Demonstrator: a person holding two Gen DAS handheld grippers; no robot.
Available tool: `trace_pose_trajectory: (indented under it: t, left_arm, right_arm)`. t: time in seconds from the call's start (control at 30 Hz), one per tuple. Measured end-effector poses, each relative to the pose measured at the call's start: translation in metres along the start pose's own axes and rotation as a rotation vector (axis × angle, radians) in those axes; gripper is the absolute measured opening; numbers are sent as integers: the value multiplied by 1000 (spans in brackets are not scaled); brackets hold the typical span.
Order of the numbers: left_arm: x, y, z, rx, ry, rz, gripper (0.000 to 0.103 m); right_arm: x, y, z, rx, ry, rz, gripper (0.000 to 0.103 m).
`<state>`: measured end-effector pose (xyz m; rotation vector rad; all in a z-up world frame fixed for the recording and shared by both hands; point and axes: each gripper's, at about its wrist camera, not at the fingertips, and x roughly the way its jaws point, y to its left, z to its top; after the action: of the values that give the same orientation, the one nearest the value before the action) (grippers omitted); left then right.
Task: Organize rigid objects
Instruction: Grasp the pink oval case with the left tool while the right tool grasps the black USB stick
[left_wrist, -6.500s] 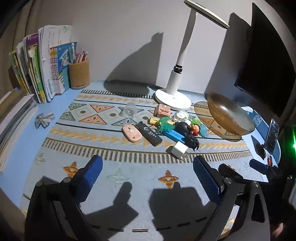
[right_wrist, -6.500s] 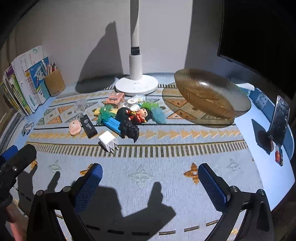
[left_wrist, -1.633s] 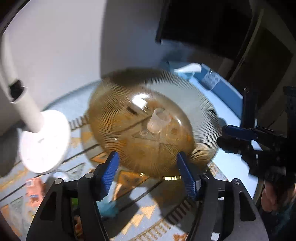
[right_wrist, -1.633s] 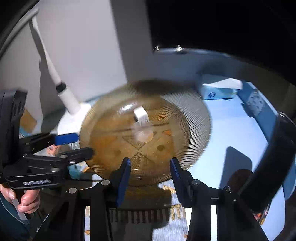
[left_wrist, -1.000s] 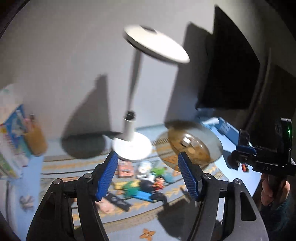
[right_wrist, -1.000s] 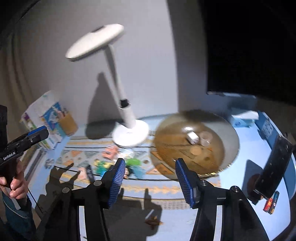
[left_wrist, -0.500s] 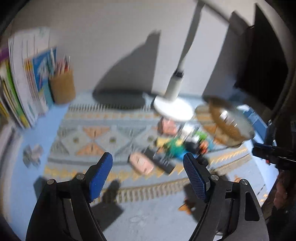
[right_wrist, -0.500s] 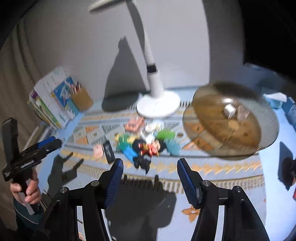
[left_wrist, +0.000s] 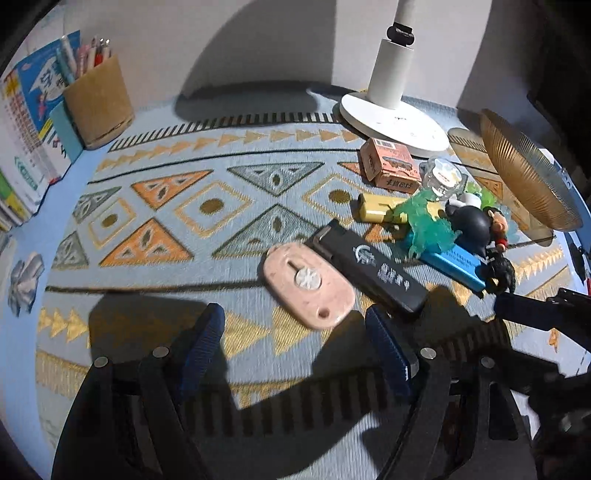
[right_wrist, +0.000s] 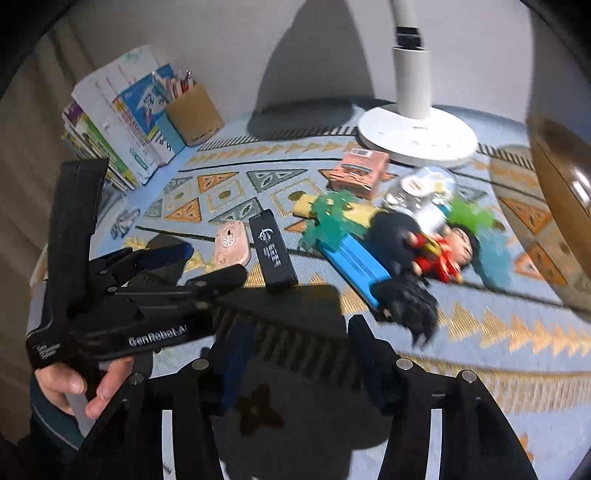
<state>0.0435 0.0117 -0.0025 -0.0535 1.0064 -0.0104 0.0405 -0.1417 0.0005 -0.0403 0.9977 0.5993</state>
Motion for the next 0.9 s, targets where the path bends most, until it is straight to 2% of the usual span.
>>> trace_pose_trajectory:
  t: [0.1, 0.17, 0.27, 0.33, 0.47, 0.6, 0.77, 0.8, 0.83, 0.87, 0.9]
  left_arm:
    - [2, -1, 2, 11, -16, 19, 76]
    - [1, 0, 2, 26, -25, 21, 68]
    - [0, 14, 1, 19, -27, 24, 62]
    - [-4, 27, 0, 0, -35, -1, 58]
    - [-8, 45, 0, -30, -30, -51, 58]
    - [-5, 42, 5, -17, -23, -110, 58]
    - [5, 30, 14, 28, -23, -79, 57]
    - [6, 29, 16, 34, -26, -72, 53]
    - [7, 27, 17, 40, -28, -63, 42]
    - [7, 26, 17, 49, -33, -53, 33]
    - [7, 25, 16, 59, -39, -48, 32]
  right_arm:
    - [9, 6, 4, -36, 4, -28, 52]
    - [15, 10, 7, -60, 5, -44, 49]
    - [24, 12, 11, -72, 13, -60, 45]
    - [31, 15, 14, -77, 18, -44, 43]
    - [40, 21, 18, -99, 18, -73, 43]
    - [46, 25, 24, -119, 2, -91, 43]
    - [57, 41, 27, -192, -32, -164, 40]
    - [58, 44, 27, -208, -40, -169, 32]
    - [59, 47, 27, -219, -42, -155, 26]
    - [59, 49, 26, -227, -44, -155, 25]
    - [60, 51, 25, -238, -45, -161, 25]
